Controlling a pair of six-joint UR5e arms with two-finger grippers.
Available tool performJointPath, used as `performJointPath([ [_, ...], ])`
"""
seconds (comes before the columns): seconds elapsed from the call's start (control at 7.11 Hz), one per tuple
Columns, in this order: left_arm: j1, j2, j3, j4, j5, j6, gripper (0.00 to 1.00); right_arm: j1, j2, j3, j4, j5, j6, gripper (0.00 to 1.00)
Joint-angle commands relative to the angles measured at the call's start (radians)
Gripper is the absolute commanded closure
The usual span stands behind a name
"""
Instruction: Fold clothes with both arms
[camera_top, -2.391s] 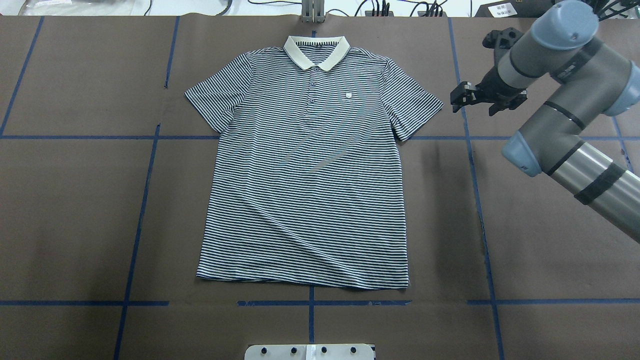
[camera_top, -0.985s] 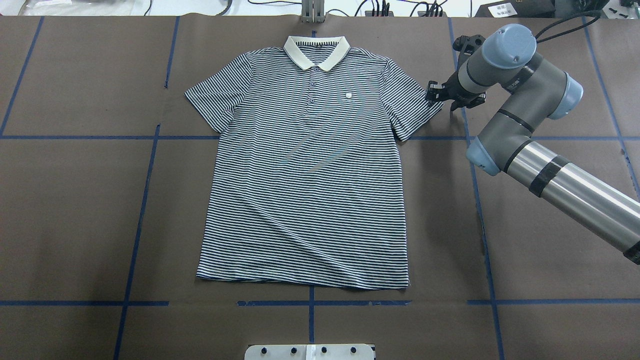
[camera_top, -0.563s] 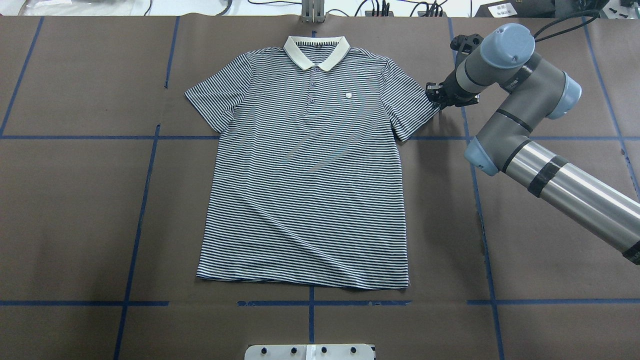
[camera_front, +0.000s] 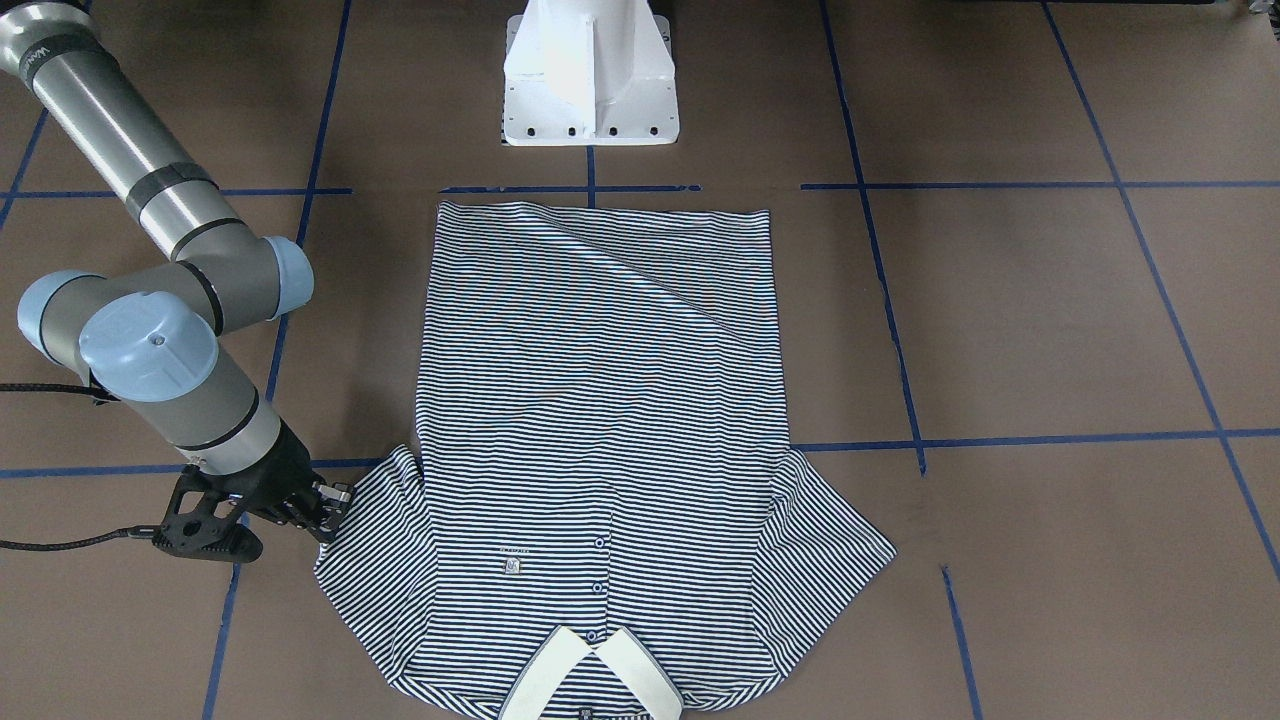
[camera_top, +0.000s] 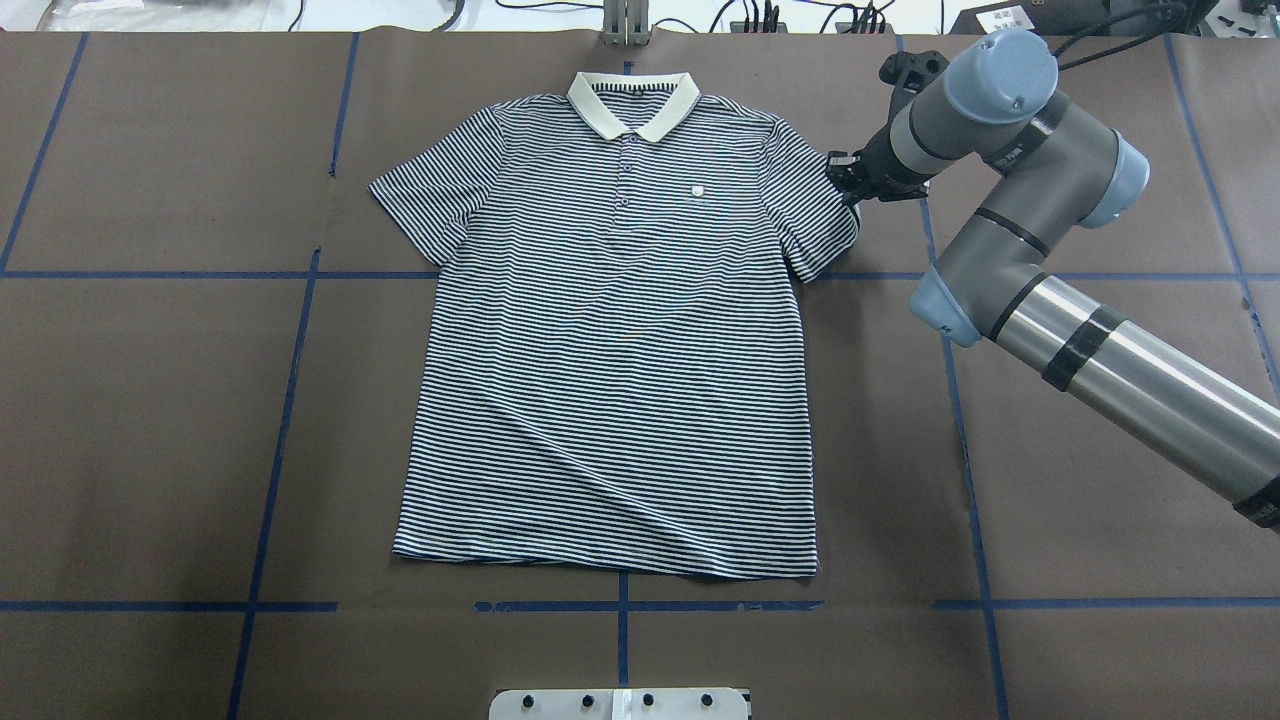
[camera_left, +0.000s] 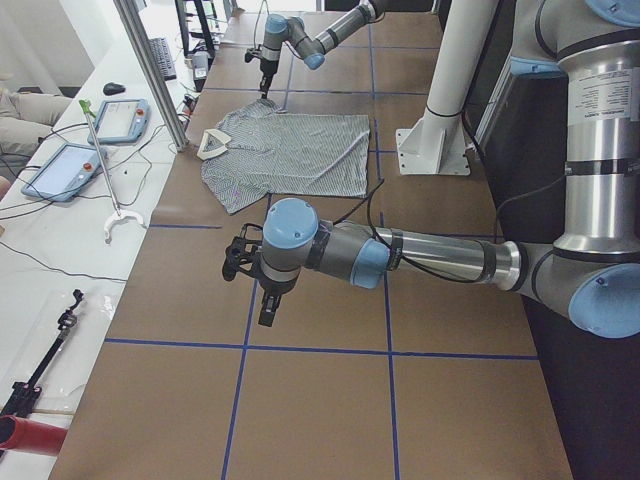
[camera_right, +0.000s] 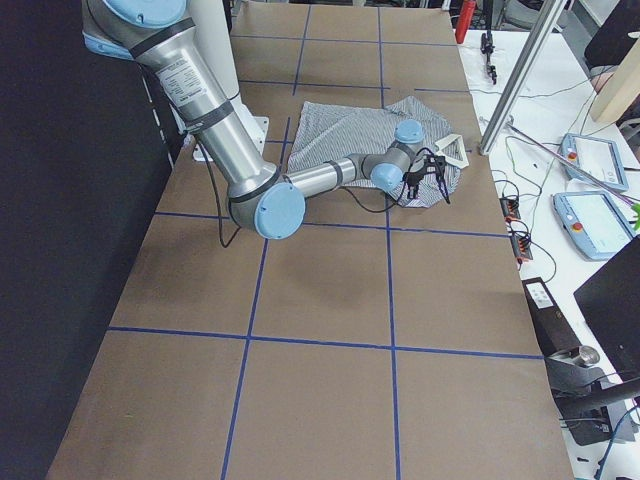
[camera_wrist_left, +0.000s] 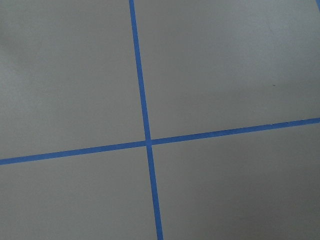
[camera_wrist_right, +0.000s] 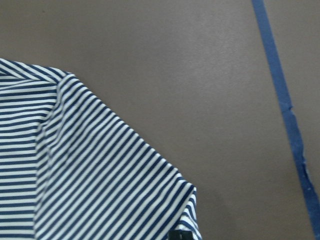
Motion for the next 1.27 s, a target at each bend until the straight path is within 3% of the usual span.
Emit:
performJointPath([
  [0.0, -0.001, -0.001, -0.004, 0.000, 0.000, 0.003, 0.00, -0.089, 0.126, 0.010, -0.043, -0.065, 0.246, 1.00],
  [0.14, -0.002, -0.001, -0.007, 0.000, 0.000, 0.003, 0.00, -0.130, 0.190, -0.025, -0.072, -0.161, 0.323, 1.00],
  [0.28, 0.000, -0.001, -0.008, 0.000, 0.002, 0.003, 0.00, -0.154, 0.280, -0.121, -0.072, -0.194, 0.334, 1.00],
  [0.56, -0.002, 0.001, -0.008, 0.000, 0.000, 0.003, 0.00, -0.188, 0.297, -0.163, -0.071, -0.249, 0.338, 1.00],
  [0.7, 0.000, 0.001, -0.008, 0.000, 0.000, 0.000, 0.00, -0.188, 0.296, -0.163, -0.069, -0.248, 0.336, 0.45],
  [0.84, 0.003, -0.002, -0.007, -0.001, 0.000, 0.002, 0.00, -0.186, 0.296, -0.154, -0.066, -0.246, 0.333, 0.00],
  [1.13, 0.012, -0.004, -0.007, -0.152, -0.003, 0.000, 0.00, -0.169, 0.286, -0.104, -0.061, -0.233, 0.328, 0.00],
])
